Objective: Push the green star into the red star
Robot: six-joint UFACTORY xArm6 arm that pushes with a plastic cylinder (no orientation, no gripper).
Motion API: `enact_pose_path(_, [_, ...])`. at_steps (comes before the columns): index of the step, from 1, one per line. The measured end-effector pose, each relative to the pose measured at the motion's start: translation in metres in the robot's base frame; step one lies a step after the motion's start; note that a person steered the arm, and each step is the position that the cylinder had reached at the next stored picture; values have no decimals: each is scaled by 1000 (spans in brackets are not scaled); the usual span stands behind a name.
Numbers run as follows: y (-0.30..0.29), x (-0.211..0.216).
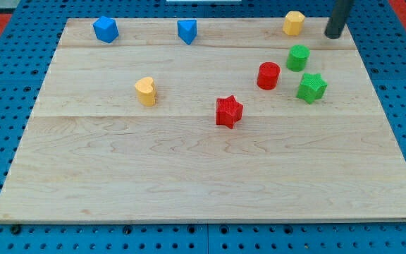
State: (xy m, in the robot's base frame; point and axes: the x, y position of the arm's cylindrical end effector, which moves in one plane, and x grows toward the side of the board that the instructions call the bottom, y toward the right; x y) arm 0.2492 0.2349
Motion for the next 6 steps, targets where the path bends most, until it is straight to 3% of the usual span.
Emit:
enact_pose_path(1, [-13, 31])
enact_pose_path(3, [-56, 169])
enact_pose_path(4, [-73, 212])
enact_pose_path(5, [-151, 212])
enact_pose_path(6, [-187, 205])
